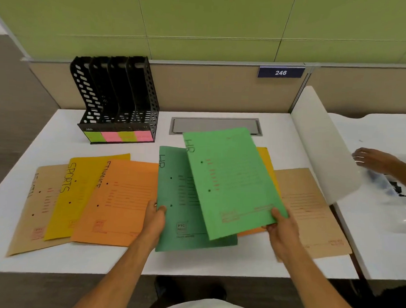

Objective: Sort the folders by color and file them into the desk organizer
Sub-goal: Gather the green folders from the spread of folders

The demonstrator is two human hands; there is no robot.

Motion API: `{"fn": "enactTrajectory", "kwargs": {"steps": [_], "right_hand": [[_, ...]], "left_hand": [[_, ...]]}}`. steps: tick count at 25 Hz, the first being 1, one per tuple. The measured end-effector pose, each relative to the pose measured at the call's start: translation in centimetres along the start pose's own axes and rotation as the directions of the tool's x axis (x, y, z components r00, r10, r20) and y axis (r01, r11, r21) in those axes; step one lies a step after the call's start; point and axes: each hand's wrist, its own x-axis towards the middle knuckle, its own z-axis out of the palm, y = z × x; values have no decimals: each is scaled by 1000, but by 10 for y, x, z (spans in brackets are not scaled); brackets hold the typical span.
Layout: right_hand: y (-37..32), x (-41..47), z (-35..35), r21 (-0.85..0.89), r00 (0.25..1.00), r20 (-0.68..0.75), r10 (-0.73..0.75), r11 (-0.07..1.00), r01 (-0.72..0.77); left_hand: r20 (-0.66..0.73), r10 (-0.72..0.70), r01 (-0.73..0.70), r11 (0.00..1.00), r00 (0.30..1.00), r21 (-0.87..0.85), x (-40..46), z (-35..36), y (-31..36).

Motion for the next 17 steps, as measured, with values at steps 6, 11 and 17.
{"fn": "enactTrajectory", "kwargs": {"steps": [6, 11, 17], "right_hand": [[52, -27, 10, -89, 977, 123, 171, 983, -161], [60, -38, 13, -199, 945, 196, 262, 954, -223], [57, -36, 9, -646, 948, 242, 206, 764, -1]], "left_hand": [[-31, 10, -14, 991, 999, -135, -5, 5, -3], [36, 61, -52, 976, 997, -210, -13, 1, 0], [52, 81, -70, 979, 995, -193, -14, -13, 4]]}}
